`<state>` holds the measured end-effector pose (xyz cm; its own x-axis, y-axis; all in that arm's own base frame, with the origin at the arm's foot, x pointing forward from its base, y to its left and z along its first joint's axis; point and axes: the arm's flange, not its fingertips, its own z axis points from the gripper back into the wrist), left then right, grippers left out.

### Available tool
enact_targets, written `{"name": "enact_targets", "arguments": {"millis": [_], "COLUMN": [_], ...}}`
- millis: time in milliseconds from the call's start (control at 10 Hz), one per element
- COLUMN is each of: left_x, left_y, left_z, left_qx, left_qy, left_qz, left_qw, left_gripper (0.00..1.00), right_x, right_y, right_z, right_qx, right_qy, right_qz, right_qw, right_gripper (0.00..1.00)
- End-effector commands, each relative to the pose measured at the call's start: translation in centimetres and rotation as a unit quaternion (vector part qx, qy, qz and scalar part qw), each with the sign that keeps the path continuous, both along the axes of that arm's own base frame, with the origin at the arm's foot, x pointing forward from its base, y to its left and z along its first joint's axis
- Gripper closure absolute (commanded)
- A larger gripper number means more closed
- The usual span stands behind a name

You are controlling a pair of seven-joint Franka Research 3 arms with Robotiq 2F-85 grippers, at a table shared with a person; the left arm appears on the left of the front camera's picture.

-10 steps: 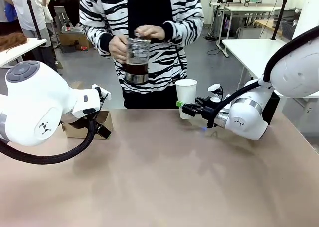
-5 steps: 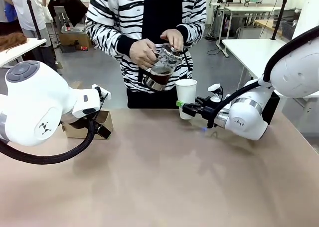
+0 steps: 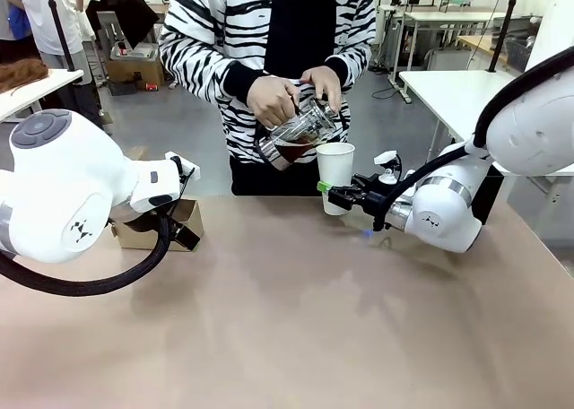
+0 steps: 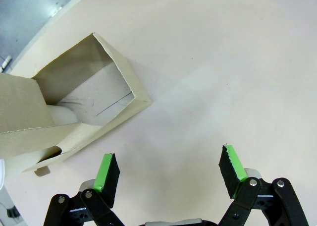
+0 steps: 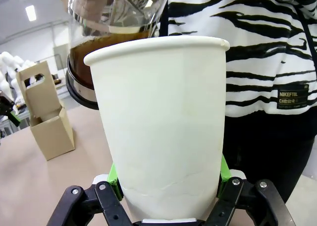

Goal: Pour a drink into a cup and package it in a carrier.
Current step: When a person places the Paper Cup Lid on the 600 ml Paper Cup , lift the 600 ml Paper Cup.

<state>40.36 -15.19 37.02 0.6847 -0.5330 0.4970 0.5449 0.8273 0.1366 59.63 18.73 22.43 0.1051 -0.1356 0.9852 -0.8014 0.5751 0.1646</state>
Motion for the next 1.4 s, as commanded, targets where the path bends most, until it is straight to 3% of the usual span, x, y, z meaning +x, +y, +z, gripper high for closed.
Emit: {"name": "enact_targets", "arguments": {"millis": [0, 1300], "left_x": [-0.02, -0.02], "left_y": [0.0, 0.0], "left_z": [0.04, 0.04], "left_qx": [-0.001, -0.001], "left_qy": [0.0, 0.0], "left_qz": [-0.001, -0.001], "left_qw": [1.0, 1.0], "left_gripper": [0.0, 0.0], "right_x": [-0.33, -0.33], "right_y": [0.15, 0.15], "right_z": [0.34, 0.34], "right_qx": [0.002, 0.002], "right_qy": [-0.002, -0.002], "right_qz": [-0.005, -0.005], "right_qw": [1.0, 1.0], "right_gripper": [0.2, 0.2]}}
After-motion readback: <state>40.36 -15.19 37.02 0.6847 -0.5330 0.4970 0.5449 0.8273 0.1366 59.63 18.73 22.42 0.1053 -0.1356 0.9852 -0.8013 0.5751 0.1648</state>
